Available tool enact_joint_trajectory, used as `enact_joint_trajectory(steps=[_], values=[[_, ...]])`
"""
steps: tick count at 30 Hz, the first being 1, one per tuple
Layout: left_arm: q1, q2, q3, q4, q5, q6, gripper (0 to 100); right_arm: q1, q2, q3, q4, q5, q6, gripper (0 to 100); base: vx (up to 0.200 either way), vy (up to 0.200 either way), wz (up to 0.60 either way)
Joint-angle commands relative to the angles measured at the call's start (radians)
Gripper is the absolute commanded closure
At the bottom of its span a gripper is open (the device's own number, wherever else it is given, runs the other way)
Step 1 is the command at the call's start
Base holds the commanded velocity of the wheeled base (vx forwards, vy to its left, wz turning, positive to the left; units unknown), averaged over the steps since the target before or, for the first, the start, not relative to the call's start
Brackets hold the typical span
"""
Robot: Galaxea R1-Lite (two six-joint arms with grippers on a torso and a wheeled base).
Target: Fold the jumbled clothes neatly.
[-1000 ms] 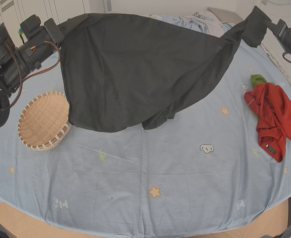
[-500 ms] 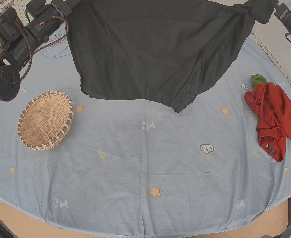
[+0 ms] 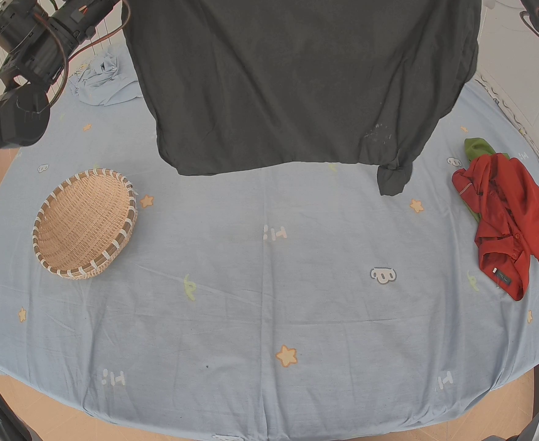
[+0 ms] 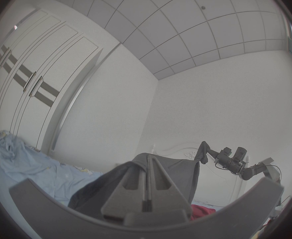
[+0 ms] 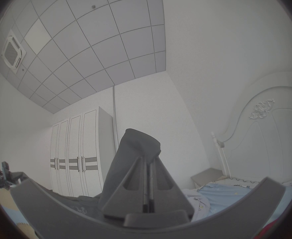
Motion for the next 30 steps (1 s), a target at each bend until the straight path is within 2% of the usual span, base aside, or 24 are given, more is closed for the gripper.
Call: enact_joint_trajectory(steps=[1,10,15,30], values=[[0.014,0.071,-0.119,0.004,0.005,0.016,100,0.007,0.119,-0.087,0.016,-0.003,-0.007,100,0.0,0.0,0.0],[0.041,0.103,-0.133,0.003,0.005,0.03,100,0.028,0.153,-0.087,0.015,-0.002,-0.007,100,0.0,0.0,0.0],[0.043,0.132,-0.219,0.032,0.004,0.071,100,0.053,0.144,-0.087,0.015,0.003,-0.024,100,0.0,0.0,0.0],[0.034,0.063,-0.219,0.038,0.018,0.086,100,0.064,0.039,-0.087,-0.033,-0.002,-0.023,100,0.0,0.0,0.0]])
